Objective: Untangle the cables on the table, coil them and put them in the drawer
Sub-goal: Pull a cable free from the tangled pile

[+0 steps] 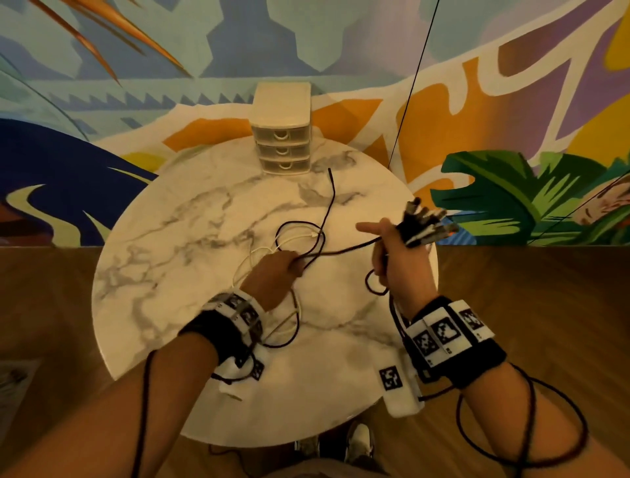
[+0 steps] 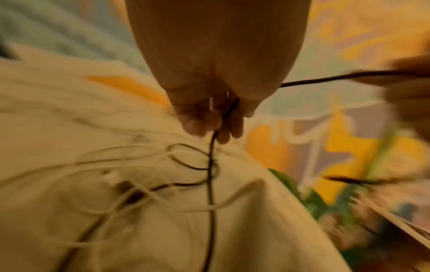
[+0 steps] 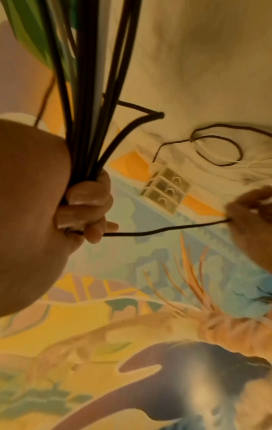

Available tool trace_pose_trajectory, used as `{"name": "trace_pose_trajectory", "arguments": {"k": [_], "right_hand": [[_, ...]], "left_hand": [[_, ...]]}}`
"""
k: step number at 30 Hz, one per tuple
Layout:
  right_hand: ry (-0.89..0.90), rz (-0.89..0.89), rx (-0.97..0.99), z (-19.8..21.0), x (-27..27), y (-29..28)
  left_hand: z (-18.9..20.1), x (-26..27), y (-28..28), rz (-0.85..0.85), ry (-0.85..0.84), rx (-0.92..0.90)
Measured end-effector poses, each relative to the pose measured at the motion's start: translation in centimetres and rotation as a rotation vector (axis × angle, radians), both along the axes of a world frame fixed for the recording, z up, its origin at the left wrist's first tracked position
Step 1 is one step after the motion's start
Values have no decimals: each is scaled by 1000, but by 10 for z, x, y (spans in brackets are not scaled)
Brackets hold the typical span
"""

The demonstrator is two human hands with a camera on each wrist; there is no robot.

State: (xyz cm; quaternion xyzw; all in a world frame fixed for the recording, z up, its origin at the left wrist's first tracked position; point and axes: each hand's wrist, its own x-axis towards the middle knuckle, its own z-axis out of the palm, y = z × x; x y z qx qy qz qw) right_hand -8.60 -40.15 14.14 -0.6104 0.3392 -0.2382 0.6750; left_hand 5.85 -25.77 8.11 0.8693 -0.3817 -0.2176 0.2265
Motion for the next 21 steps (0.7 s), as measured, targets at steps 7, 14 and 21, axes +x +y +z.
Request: {"name": "trace_pose_trajectory", "arguments": {"k": [7, 14, 21], "right_hand": [[-19, -283, 14, 7, -15, -28], [-144, -544, 31, 2, -37, -53], [-87, -256, 143, -8, -26, -16]], "left_hand": [[14, 56, 13, 261, -224, -184], [-15, 76, 64, 213, -291, 255], [74, 28, 2, 118, -657, 107]]}}
